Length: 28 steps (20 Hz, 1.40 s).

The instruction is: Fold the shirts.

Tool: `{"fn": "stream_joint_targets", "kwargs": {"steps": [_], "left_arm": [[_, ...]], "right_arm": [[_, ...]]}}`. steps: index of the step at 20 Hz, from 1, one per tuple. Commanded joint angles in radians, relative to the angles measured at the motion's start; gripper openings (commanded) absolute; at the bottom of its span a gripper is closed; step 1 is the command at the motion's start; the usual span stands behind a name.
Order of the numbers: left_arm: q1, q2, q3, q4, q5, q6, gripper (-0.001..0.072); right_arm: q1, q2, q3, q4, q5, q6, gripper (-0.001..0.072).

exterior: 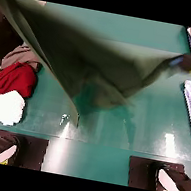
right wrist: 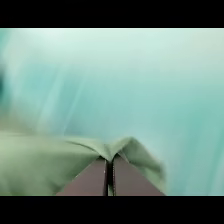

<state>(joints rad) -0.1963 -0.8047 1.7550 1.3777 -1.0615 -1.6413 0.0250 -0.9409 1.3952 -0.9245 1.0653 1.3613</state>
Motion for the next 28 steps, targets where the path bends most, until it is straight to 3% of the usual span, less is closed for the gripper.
{"fn": "stream_joint_targets", "kwargs": {"steps": [1,5,9,14,17,21,24,28], "left_arm": [[0.001,0.0,0.194,-0.003,0.079,0.0,0.0026],[0.001,0.0,0.237,-0.092,0.055,0.0,0.0026],[0.001,0.0,0.237,-0.265,0.044,0.0,0.0026],[0.001,-0.078,0.212,-0.151,-0.077,0.025,0.0026],[0.001,-0.233,0.135,-0.124,-0.181,0.027,0.0025],[0.006,-0.509,0.04,-0.009,-0.164,0.026,0.0026],[0.034,-0.716,0.039,-0.011,-0.08,0.026,0.0027],[0.092,-0.885,0.039,-0.023,0.02,0.026,0.0027]], "right_arm": [[-0.255,0.108,0.309,-0.021,-0.004,0.005,0.0016],[-0.452,0.159,0.501,-0.019,0.027,0.006,0.0016],[-0.482,0.173,0.596,-0.02,0.058,0.006,0.0016],[-0.481,0.031,0.673,0.03,0.207,0.05,0.0016],[-0.439,-0.098,0.554,0.144,0.298,0.053,0.0015],[-0.178,-0.307,0.374,-0.072,0.321,0.059,0.0015],[-0.026,-0.484,0.323,-0.285,0.214,0.06,0.0016],[0.044,-0.661,0.328,-0.332,0.037,0.064,0.0017]]}}
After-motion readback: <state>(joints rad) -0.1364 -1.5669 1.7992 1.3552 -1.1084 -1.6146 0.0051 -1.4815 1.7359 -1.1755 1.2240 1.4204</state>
